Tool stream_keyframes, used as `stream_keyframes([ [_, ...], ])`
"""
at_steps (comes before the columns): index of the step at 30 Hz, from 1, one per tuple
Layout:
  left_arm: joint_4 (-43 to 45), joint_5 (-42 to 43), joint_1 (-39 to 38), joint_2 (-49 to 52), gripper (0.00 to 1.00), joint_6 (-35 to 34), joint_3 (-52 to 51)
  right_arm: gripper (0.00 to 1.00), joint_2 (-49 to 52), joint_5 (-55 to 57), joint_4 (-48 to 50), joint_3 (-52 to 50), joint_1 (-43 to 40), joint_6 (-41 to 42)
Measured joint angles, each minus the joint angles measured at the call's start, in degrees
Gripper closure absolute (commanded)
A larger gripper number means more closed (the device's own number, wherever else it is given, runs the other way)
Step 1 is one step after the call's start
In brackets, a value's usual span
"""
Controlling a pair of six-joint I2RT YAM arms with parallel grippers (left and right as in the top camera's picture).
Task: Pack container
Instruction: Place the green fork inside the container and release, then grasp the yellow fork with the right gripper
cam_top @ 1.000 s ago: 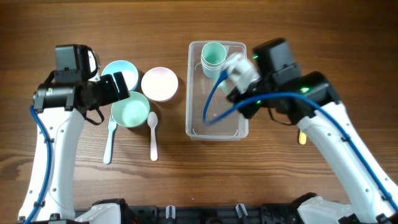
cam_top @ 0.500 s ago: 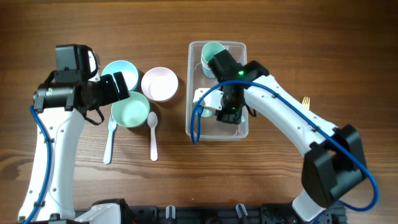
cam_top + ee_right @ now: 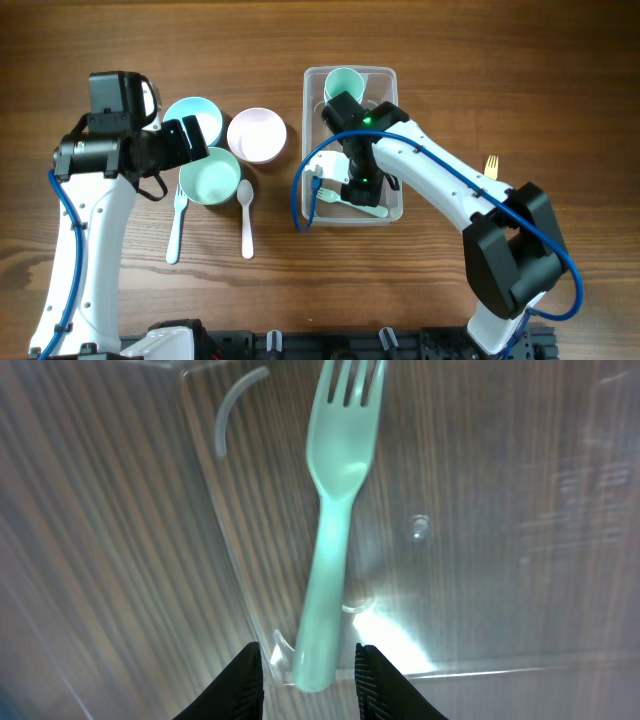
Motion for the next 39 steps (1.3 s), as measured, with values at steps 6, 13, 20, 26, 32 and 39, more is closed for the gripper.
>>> stream_keyframes([
  [6,0.0,0.0,0.0,0.0,0.00,0.0,0.0,0.65,-2.7,1.6,1.3,9.6,-1.3,18.8],
  [13,0.0,0.0,0.0,0.0,0.00,0.0,0.0,0.29,-15.1,1.2,-5.4,15.8,-24.9,53.4],
  [20,0.0,0.0,0.0,0.0,0.00,0.0,0.0,0.22,-15.0,1.0,-1.8,0.4,-41.2,57.4],
  [26,0.0,0.0,0.0,0.0,0.00,0.0,0.0,0.34,-14.8,1.4,7.4,-15.1,-46.8,56.4],
  [32,0.0,0.0,0.0,0.0,0.00,0.0,0.0,0.44,-14.2,2.1,13.2,-22.5,-47.0,56.1],
  [39,0.0,0.0,0.0,0.0,0.00,0.0,0.0,0.62,-7.6,2.3,17.7,-24.0,-47.0,56.1],
])
